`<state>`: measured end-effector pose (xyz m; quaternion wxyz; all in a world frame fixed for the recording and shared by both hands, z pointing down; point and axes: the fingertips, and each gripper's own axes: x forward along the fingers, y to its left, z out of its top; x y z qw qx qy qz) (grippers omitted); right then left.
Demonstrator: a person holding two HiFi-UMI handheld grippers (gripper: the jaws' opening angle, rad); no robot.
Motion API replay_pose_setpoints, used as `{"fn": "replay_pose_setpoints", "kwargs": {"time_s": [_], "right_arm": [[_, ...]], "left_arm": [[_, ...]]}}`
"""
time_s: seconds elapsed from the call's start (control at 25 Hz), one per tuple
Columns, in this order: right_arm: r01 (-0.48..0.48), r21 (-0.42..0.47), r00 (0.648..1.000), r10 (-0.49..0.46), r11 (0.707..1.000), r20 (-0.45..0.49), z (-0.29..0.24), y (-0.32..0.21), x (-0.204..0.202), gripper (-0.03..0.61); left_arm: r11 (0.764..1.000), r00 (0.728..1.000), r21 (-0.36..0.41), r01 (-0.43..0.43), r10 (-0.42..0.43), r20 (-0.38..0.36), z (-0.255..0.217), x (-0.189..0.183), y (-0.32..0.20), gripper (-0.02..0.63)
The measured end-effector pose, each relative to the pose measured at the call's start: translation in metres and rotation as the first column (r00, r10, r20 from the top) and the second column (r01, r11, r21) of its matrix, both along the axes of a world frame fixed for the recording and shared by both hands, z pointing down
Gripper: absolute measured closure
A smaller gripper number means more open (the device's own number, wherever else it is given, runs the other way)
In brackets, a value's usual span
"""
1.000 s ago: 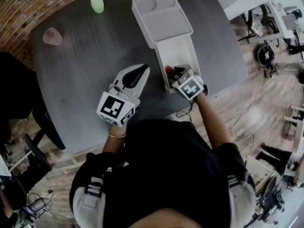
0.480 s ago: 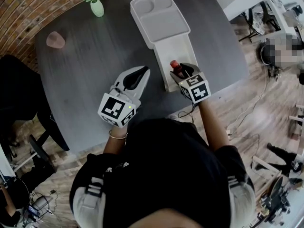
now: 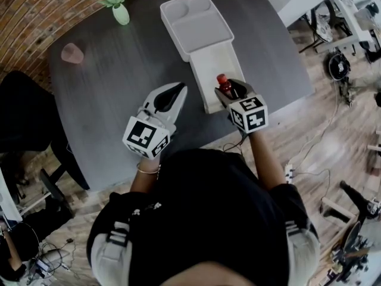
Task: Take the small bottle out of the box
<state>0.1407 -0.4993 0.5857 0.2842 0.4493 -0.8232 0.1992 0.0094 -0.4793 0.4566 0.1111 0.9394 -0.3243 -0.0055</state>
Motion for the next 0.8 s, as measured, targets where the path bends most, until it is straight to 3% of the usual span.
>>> {"fn": "replay_pose_setpoints", "kwargs": {"time_s": [0.32, 0.8], "right_arm": [[-0.065, 0.102, 0.989, 0.051, 0.993, 0.136, -0.046, 0.007, 0.008, 0.356], [-0.168, 0.208, 0.954, 0.106, 0.964, 0.280, -0.112, 0.043, 0.048, 0.356]], "left_arm": [[1.000, 1.000, 0.021, -0.012, 0.011, 0.028, -0.012, 0.015, 0.009, 0.610], [0.993, 0.994, 0.059, -0.099, 0.096, 0.046, -0.038, 0.078, 0.039, 0.611]]}}
